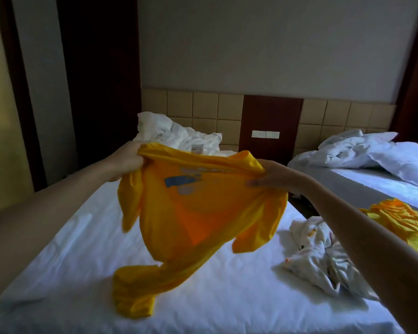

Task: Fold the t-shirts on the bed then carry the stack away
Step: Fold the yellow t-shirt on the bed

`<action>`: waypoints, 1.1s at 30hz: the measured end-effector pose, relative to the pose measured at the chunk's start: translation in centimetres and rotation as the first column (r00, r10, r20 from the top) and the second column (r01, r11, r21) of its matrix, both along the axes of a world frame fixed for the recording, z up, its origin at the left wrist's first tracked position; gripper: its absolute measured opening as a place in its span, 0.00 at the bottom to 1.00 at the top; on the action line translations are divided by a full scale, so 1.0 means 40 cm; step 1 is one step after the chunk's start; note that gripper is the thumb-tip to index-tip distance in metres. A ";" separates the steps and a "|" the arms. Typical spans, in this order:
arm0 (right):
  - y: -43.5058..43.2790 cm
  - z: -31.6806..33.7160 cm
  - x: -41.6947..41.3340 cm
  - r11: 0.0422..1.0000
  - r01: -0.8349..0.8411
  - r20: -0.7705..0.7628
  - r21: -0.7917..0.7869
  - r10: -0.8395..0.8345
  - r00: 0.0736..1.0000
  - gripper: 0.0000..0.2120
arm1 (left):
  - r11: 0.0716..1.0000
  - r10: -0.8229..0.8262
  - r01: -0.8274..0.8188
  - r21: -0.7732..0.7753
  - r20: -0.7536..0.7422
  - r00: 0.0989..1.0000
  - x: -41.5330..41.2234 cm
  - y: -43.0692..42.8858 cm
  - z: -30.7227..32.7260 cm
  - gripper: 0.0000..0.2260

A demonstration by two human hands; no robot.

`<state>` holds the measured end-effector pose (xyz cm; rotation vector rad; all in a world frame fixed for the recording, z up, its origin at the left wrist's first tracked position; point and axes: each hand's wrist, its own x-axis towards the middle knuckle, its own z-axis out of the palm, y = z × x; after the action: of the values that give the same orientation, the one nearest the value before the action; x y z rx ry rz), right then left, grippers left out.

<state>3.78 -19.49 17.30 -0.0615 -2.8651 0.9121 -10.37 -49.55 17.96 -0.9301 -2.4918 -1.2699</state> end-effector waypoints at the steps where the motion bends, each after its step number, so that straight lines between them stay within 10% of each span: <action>1: 0.006 0.009 -0.012 0.958 0.052 0.017 0.283 -0.060 0.998 0.23 | 1.000 0.013 -0.014 -0.021 -0.065 0.998 0.001 -0.002 0.007 0.12; 3: 0.017 0.022 -0.031 0.780 0.185 -0.085 0.597 -0.169 0.982 0.18 | 0.963 -0.007 -0.053 -0.263 -0.223 0.975 0.004 -0.013 0.017 0.04; 6: 0.024 0.028 -0.042 0.747 0.330 -0.276 0.576 -0.203 0.940 0.07 | 0.667 -0.013 -0.327 -0.670 -0.450 0.893 0.008 -0.015 0.006 0.11; 11: 0.016 -0.010 -0.033 0.981 0.187 -0.180 0.056 -0.175 0.968 0.08 | 0.948 0.011 -0.035 -0.318 -0.075 0.997 0.006 -0.008 -0.026 0.12; 14: 0.016 -0.035 -0.011 0.964 0.070 -0.059 -0.256 -0.088 0.994 0.06 | 0.982 -0.093 0.115 -0.151 0.147 0.985 0.025 -0.011 -0.048 0.14; 17: 0.030 -0.036 -0.013 0.989 0.092 -0.040 0.112 -0.089 0.995 0.14 | 0.953 -0.160 0.189 -0.238 0.135 0.978 0.030 -0.030 -0.044 0.11; 21: 0.033 -0.018 -0.047 0.749 0.175 -0.111 0.638 -0.135 0.985 0.20 | 0.730 -0.026 -0.077 -0.679 -0.140 0.990 0.011 -0.040 -0.027 0.07; 27: 0.018 0.022 -0.083 0.855 0.422 -0.516 0.302 -0.225 0.826 0.08 | 0.920 0.197 -0.325 -0.220 -0.459 0.867 -0.026 -0.034 -0.003 0.10; 33: 0.011 0.009 -0.063 0.957 0.222 -0.379 0.186 -0.138 0.915 0.08 | 0.929 0.029 -0.131 -0.346 -0.285 0.958 -0.021 -0.057 -0.021 0.12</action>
<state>1.27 -19.04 17.68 -0.1196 -2.5429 0.4951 -11.21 -51.82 17.14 -0.9883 -2.5454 -0.6099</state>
